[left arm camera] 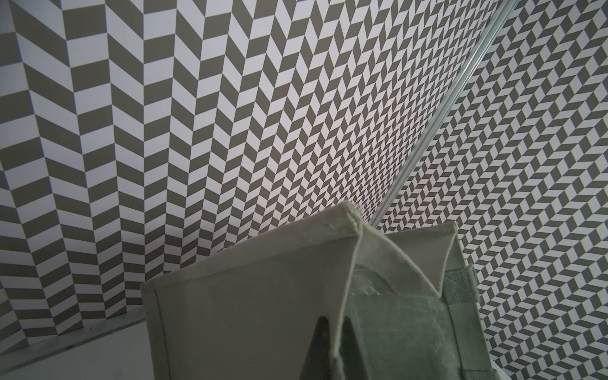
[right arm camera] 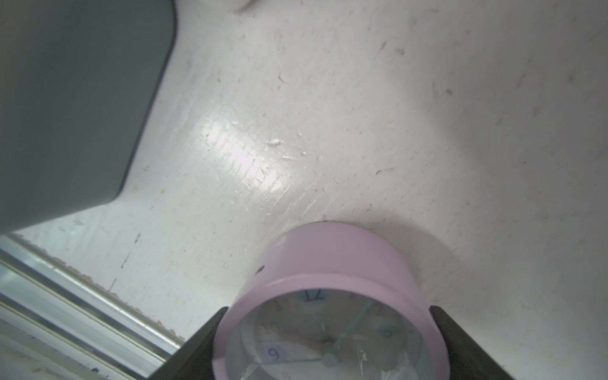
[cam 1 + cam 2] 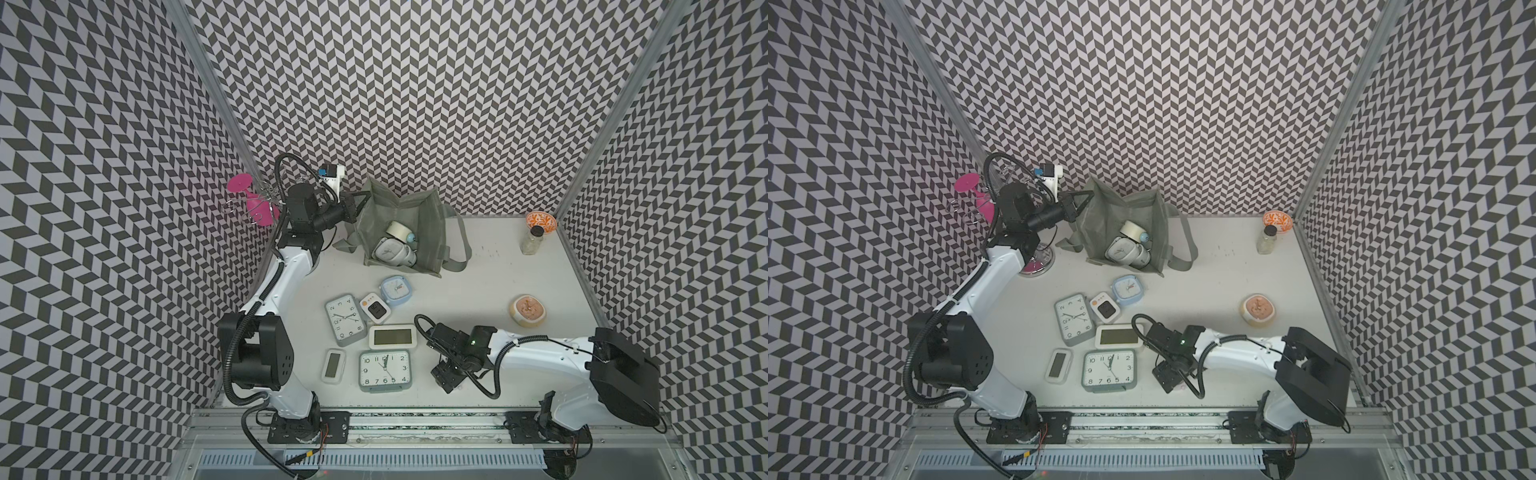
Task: Put the alarm clock into the canvas bag
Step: Pick up the alarm from the center of the board, then place the alarm at the canvas bag.
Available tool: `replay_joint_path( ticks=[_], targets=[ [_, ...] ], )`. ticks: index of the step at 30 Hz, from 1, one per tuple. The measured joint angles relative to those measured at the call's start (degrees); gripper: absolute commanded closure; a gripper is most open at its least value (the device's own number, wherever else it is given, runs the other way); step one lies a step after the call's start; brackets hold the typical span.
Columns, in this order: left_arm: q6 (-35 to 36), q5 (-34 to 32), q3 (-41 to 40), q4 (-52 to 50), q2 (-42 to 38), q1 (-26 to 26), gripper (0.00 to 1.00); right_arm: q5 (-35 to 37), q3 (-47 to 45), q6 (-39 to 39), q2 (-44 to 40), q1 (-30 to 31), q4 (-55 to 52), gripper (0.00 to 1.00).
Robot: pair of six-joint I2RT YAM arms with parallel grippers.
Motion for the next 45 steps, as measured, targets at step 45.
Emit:
replay_joint_path(
  ticks=[45],
  targets=[
    [1.25,0.83,-0.85,0.7,-0.13,-2.64,1.0,16.96,51.19,-30.14,11.85,-14.82,18.25,0.25]
  ],
)
